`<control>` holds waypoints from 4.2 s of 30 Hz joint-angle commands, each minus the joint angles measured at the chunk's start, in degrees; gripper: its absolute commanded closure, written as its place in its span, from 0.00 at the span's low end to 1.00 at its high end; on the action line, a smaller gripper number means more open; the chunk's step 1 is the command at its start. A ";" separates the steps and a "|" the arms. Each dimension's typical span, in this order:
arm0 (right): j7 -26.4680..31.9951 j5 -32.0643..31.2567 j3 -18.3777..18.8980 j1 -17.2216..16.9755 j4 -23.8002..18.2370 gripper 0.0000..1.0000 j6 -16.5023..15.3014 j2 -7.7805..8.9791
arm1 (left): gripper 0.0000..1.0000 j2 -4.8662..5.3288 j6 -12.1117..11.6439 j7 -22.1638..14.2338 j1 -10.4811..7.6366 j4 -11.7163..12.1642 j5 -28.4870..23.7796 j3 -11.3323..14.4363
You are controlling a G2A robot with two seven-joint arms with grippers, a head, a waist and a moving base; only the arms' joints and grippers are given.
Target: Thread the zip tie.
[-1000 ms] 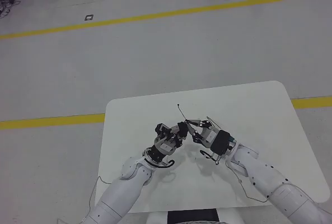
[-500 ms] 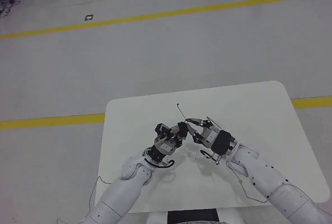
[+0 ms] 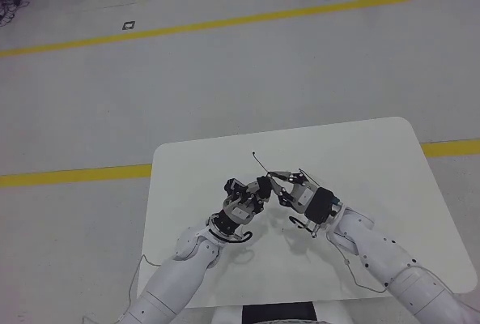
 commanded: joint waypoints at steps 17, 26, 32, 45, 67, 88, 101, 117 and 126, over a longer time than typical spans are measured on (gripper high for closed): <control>0.19 -1.42 0.72 -0.52 0.42 1.00 -0.30 -0.39 | 1.00 0.00 0.00 0.00 0.00 0.00 0.00 0.00; 0.47 -2.09 1.50 -1.07 0.67 1.00 -0.98 -0.35 | 1.00 -0.09 0.34 1.46 0.05 -0.69 0.40 0.08; 0.63 -2.24 1.55 -1.24 1.04 1.00 -1.04 -0.34 | 1.00 -0.23 0.80 1.76 0.21 -1.11 0.68 -0.10; 1.45 -2.46 1.08 -1.18 2.37 1.00 -1.04 -0.13 | 1.00 -0.53 0.87 1.51 0.40 -1.70 0.91 -0.67; 4.19 -2.16 0.31 -0.72 4.95 1.00 -1.04 -0.29 | 1.00 -0.92 0.55 1.48 1.19 -2.44 1.30 -1.85; 5.28 -2.42 0.97 -1.06 5.70 1.00 -0.94 -0.62 | 1.00 -1.33 0.21 1.13 1.71 -2.47 1.31 -2.64; 4.80 3.09 4.24 -2.96 6.75 0.00 0.18 -0.65 | 1.00 -1.66 2.57 -3.46 2.89 -3.94 -6.17 -3.68; 1.04 16.95 4.38 -4.02 6.65 0.00 -1.04 -0.48 | 1.00 -1.82 5.44 -8.20 3.21 -4.05 -10.58 -3.96; 1.70 22.11 7.71 -6.12 4.21 0.00 -1.04 0.41 | 1.00 -1.96 5.80 -11.51 3.78 -6.11 -12.76 -4.53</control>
